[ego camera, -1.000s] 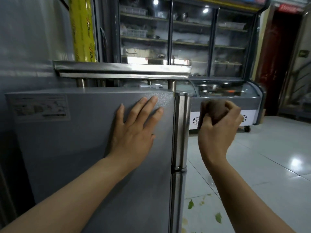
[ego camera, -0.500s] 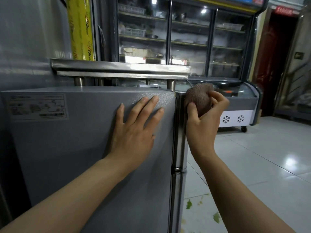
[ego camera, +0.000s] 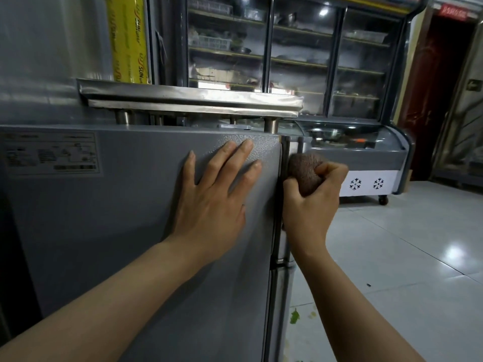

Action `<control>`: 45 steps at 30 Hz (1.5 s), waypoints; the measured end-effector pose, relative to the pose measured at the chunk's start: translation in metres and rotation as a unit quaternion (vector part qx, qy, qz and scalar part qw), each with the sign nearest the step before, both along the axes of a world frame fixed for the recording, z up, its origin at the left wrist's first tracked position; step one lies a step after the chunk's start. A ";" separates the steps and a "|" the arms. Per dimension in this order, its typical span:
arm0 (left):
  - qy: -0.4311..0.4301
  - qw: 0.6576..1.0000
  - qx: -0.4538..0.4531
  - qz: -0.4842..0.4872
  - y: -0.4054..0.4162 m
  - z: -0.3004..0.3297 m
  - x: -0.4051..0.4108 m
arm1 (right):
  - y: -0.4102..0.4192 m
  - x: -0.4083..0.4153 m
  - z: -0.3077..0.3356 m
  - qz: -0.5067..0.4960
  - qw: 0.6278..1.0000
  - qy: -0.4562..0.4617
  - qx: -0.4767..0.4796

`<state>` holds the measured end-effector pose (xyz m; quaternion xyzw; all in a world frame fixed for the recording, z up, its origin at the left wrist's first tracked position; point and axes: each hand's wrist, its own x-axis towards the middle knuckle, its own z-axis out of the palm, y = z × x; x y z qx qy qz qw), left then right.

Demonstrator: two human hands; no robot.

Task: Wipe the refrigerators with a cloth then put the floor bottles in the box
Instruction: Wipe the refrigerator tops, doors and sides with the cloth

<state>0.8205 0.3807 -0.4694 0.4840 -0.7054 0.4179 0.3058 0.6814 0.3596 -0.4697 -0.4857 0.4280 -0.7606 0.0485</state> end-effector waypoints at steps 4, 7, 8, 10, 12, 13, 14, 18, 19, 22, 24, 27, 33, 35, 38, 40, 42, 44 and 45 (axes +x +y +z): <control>0.012 1.000 0.004 0.001 0.002 -0.001 -0.005 | 0.004 -0.001 -0.037 0.029 0.999 -0.004 0.034; 0.024 1.000 0.001 0.006 0.003 -0.009 -0.010 | 0.012 0.000 -0.069 0.045 0.996 -0.007 0.071; 0.022 1.000 0.002 0.008 0.004 -0.015 -0.012 | 0.014 -0.001 -0.077 0.051 0.995 -0.006 0.083; 0.004 1.000 0.011 0.010 0.007 -0.032 -0.014 | 0.016 -0.005 -0.086 0.059 0.993 0.007 0.107; -0.017 1.000 0.021 0.016 0.010 -0.050 -0.013 | 0.015 -0.010 -0.081 0.083 0.989 0.035 0.118; -0.024 0.999 0.023 0.022 0.011 -0.058 -0.012 | 0.014 -0.012 -0.075 0.103 0.987 0.050 0.110; -0.028 0.999 0.024 0.027 0.011 -0.065 -0.012 | 0.014 -0.014 -0.067 0.120 0.986 0.066 0.097; -0.024 0.999 0.017 0.031 0.004 -0.081 -0.014 | 0.006 -0.017 -0.051 0.120 0.987 0.085 0.063; -0.022 0.999 0.013 0.028 0.002 -0.085 -0.014 | 0.004 -0.016 -0.055 0.104 0.989 0.087 0.056; -0.011 1.000 -0.001 0.020 -0.003 -0.091 -0.015 | -0.001 -0.012 -0.075 0.037 0.994 0.100 0.016; -0.005 1.000 -0.007 0.014 -0.008 -0.096 -0.014 | -0.005 -0.010 -0.094 0.021 0.996 0.087 0.005; 0.007 1.000 -0.008 0.000 -0.011 -0.108 -0.015 | -0.004 -0.009 -0.128 0.017 0.997 0.071 0.012; -0.012 1.000 0.003 -0.008 -0.005 -0.146 -0.009 | -0.005 0.000 -0.169 -0.036 0.998 0.052 -0.022; -0.027 1.000 0.003 -0.013 -0.003 -0.155 -0.006 | -0.003 0.003 -0.191 -0.048 0.998 0.047 -0.004; -0.047 0.999 0.014 -0.018 -0.001 -0.161 -0.005 | -0.002 0.004 -0.224 -0.053 0.997 0.053 0.008; -0.059 0.997 0.036 -0.024 0.001 -0.166 -0.004 | 0.000 0.002 -0.245 -0.048 0.996 0.066 0.026; -0.074 0.996 0.052 -0.023 0.006 -0.175 -0.003 | 0.007 0.000 -0.269 -0.035 0.994 0.080 0.063; -0.089 0.994 0.059 -0.024 0.011 -0.182 -0.002 | 0.016 -0.002 -0.287 -0.017 0.991 0.079 0.108; -0.098 0.993 0.062 -0.024 0.013 -0.186 -0.001 | 0.019 -0.003 -0.290 -0.005 0.989 0.075 0.125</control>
